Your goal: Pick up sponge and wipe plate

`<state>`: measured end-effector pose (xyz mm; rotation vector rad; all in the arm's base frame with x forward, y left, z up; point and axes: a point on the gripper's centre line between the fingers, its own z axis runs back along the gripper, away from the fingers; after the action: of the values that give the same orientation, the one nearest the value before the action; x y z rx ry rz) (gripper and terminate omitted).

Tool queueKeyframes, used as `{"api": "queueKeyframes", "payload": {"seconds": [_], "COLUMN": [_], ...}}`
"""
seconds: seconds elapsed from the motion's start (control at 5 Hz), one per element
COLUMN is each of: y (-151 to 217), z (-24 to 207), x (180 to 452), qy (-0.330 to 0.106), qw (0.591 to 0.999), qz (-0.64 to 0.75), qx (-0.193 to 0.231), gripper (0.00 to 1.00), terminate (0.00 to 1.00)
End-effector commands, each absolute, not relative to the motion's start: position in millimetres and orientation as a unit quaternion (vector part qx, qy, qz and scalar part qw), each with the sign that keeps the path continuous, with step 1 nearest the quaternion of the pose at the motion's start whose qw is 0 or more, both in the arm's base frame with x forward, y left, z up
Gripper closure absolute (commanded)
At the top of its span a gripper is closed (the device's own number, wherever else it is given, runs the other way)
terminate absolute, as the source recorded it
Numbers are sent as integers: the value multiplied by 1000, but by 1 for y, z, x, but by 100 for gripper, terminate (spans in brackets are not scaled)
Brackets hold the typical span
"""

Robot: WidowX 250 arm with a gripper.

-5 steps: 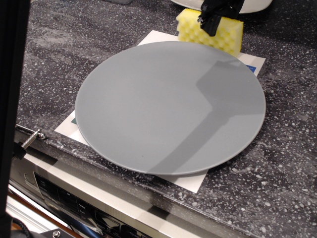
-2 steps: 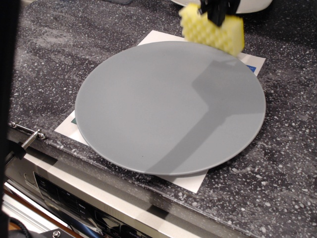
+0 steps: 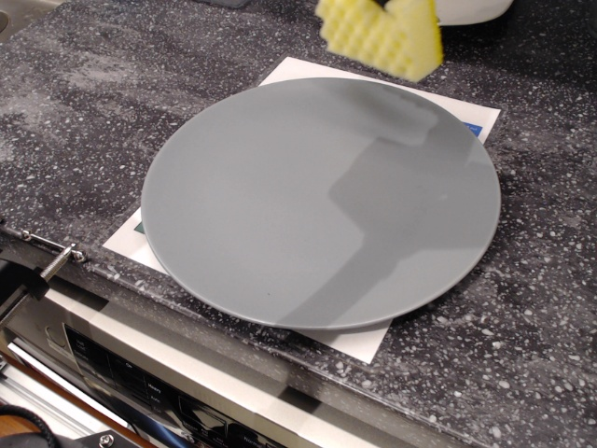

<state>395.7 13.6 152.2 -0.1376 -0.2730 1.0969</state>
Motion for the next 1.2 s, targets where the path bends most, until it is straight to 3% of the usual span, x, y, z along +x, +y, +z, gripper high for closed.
{"api": "queueKeyframes", "payload": {"seconds": [0.0, 0.2, 0.4, 1.0], "y": [35, 45, 46, 53], "z": [122, 99, 104, 109], "x": [373, 383, 392, 324], "qy": [-219, -247, -237, -158], "qw": [852, 854, 856, 906], "qz": [473, 456, 458, 390], "qx": [-48, -35, -37, -46], "gripper": [100, 100, 100, 100], "terminate": [0, 0, 0, 0]}}
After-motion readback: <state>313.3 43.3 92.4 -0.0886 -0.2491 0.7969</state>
